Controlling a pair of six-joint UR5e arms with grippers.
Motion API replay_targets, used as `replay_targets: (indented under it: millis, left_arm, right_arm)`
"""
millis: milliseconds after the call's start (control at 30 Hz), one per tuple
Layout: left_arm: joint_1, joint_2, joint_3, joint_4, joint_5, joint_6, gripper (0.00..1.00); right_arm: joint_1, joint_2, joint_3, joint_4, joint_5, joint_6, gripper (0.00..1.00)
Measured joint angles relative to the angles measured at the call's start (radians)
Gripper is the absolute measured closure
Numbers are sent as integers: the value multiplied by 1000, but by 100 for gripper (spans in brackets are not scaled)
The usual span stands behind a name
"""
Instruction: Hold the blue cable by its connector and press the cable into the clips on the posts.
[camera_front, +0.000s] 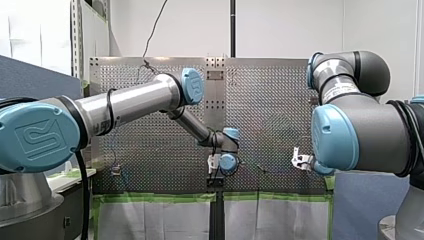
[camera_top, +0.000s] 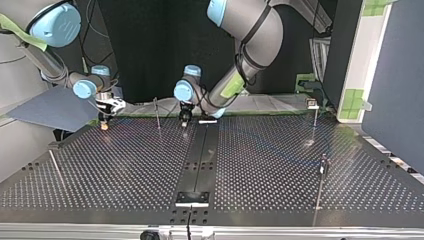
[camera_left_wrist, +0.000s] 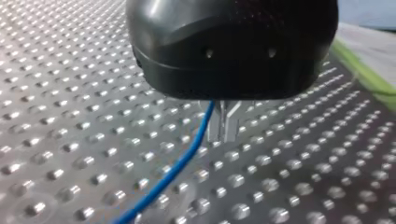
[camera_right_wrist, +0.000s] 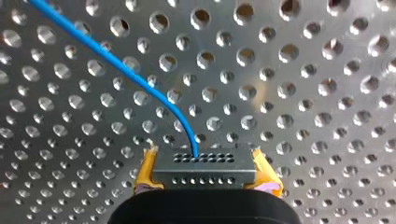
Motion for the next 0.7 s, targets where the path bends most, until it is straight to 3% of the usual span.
replay_targets:
  millis: [33,67,100,133,167,200,267,467,500,700]
  left_arm:
    - [-2,0,-8,2,1,8,51]
    - [-4,0,-16,4,4,17,43]
    - [-8,0,-23,3,10,30,43]
    - [-11,1,-28,0,17,40,31]
    - [-14,1,-32,-6,24,50,12]
    - [-18,3,-38,-14,35,63,12]
    - [-26,8,-49,-28,52,81,0]
    - [-67,50,-100,-43,47,102,0]
    - [-78,61,-111,-44,42,98,31]
    - [-134,81,-153,-85,51,79,31]
  right_arm:
    - [1,0,0,3,-2,-1,100]
    - [2,0,0,5,-3,-2,100]
    - [3,0,0,7,-3,-3,100]
    - [4,0,0,9,-4,-5,100]
    - [5,0,0,11,-4,-6,100]
    - [6,0,0,14,-4,-7,100]
    - [9,0,-1,19,-4,-9,100]
    - [16,1,-1,34,-4,-15,100]
    - [16,0,-1,37,-4,-16,100]
    - [21,0,-1,51,-3,-18,100]
